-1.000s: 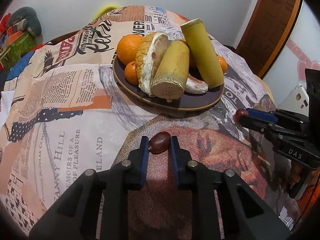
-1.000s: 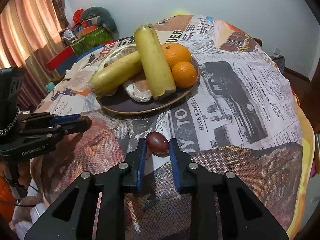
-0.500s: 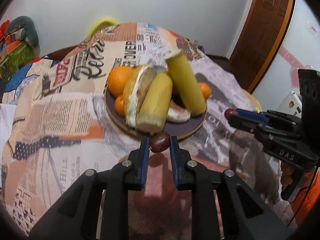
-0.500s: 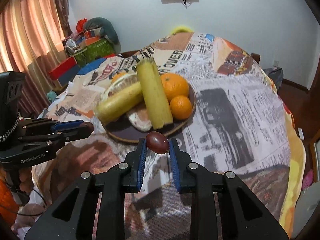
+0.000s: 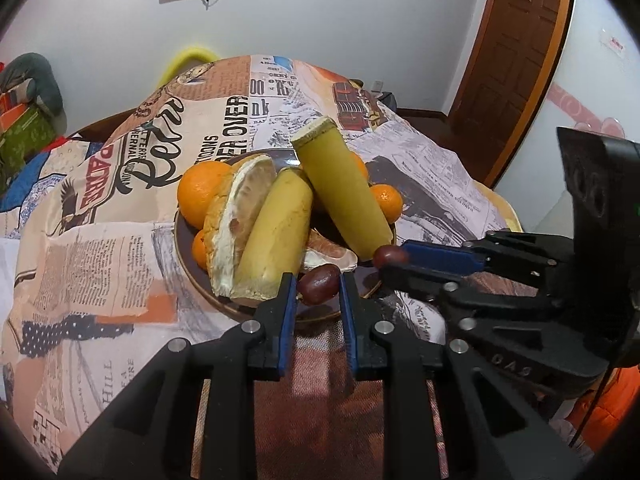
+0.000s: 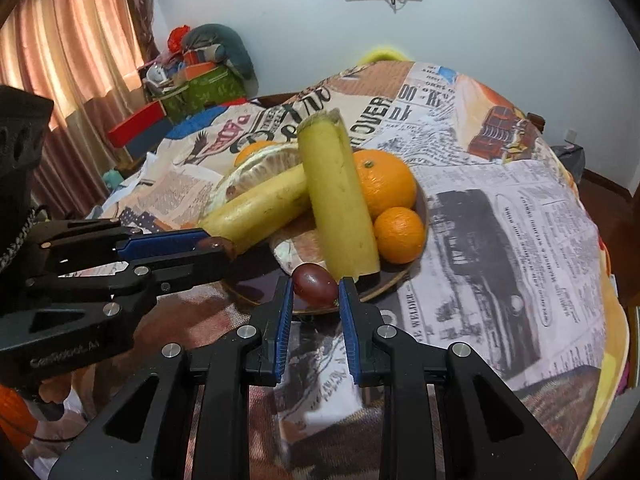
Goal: Organize fruits
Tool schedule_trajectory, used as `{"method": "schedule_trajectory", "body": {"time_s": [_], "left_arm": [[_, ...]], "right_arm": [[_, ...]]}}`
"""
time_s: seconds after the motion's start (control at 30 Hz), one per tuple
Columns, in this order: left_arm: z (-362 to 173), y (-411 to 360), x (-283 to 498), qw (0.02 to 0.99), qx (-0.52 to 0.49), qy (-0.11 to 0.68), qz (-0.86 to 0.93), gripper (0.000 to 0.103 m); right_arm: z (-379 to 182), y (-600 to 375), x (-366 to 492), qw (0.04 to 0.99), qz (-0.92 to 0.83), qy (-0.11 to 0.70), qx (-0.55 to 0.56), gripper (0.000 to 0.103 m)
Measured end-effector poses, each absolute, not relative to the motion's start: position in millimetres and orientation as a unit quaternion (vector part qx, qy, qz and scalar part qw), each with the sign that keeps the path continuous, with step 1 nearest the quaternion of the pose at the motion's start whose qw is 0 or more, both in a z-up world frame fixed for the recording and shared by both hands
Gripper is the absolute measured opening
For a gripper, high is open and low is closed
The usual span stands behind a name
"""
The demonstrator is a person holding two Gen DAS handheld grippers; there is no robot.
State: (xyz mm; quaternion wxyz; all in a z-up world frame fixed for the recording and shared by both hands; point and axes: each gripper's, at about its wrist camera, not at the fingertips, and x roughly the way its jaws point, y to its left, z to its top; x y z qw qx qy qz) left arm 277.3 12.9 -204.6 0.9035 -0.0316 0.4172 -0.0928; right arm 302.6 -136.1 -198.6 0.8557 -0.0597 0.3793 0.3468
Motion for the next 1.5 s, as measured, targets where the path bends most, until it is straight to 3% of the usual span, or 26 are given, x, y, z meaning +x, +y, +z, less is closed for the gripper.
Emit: {"method": "schedule_trajectory", "body": {"time_s": [0.33,0.6,1.0,1.1,1.5], "left_arm": [[-213,8,285,0.896,-0.032,0.432,-0.100,0.024],[-204,7,277,0.898,-0.039,0.427,-0.094,0.038],[-112,29,217,0.943,-0.055,0.326,-0.048,0.039],[-79,29,192,0.957,-0.052,0.283,-0.041,0.047],[3,16,93,0.990,-0.020,0.137,-0.034,0.078]], "right_arm": [[-206,-139,311,0.851,0.342,0.396,-0.044,0.025],[-192,-150,306,0.861,0.332,0.383,-0.037,0.026],[-114,-167,258,0.897,0.321,0.302,-0.033,0.026],[-87,-173,234,0.911,0.314,0.264,-0.032,0.029],[-6,-195,142,0.953,0.274,0.132,0.000,0.083]]}}
